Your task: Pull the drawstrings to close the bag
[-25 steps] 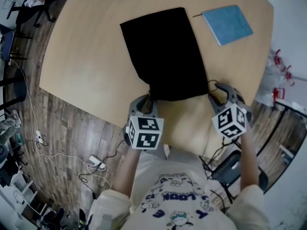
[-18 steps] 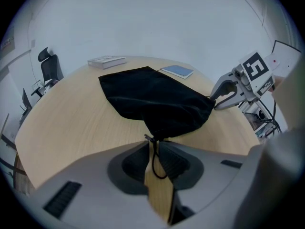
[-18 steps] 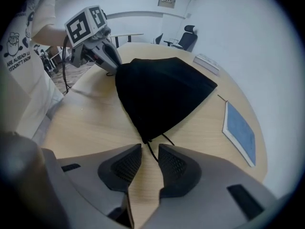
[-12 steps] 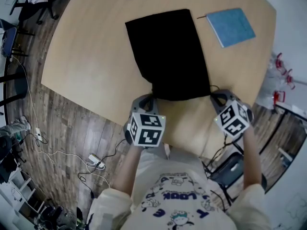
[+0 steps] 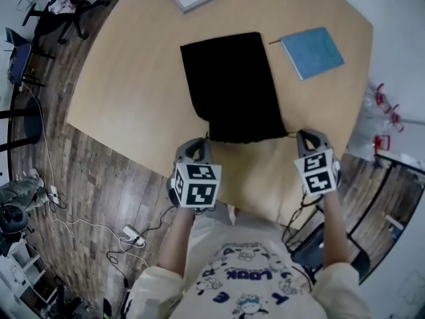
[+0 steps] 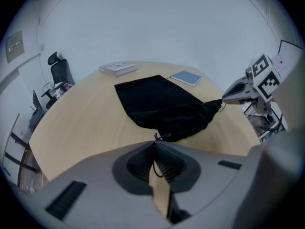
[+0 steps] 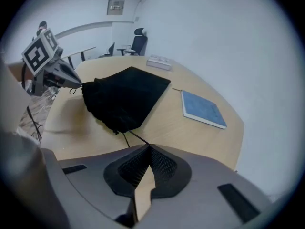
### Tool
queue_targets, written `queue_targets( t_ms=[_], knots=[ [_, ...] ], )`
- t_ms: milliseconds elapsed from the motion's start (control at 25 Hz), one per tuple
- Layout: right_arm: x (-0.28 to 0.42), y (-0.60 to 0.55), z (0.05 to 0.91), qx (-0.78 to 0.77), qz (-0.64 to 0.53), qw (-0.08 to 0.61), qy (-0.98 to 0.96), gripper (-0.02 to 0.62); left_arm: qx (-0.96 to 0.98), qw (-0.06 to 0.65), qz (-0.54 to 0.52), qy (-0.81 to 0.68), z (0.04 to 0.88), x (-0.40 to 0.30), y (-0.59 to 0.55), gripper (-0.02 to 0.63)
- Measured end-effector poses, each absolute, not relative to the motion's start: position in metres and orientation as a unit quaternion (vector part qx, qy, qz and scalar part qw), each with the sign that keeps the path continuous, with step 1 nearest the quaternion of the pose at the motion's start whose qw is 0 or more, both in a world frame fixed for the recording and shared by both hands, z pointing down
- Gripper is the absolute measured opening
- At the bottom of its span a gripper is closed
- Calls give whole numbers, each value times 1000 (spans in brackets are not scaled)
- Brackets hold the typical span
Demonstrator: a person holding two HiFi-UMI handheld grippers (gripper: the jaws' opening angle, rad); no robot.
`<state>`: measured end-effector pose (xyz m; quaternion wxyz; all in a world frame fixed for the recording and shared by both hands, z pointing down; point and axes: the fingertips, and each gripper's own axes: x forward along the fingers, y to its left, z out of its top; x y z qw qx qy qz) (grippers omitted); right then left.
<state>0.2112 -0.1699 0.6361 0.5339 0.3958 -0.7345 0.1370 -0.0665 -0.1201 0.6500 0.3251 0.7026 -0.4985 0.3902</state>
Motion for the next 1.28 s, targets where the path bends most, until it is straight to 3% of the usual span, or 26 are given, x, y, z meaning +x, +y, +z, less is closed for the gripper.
queue_targets(
  t_ms=[480, 920, 1280],
  knots=[
    [208, -210, 537, 615, 166, 372, -675, 2, 683, 299, 306, -592, 565, -112, -167, 6],
    [238, -219, 466, 742, 141, 292, -587, 2, 651, 252, 255, -669, 497, -150, -195, 2],
    [251, -216, 445, 771, 146, 252, -566, 2, 608, 254, 234, -715, 481, -198, -188, 2]
  ],
)
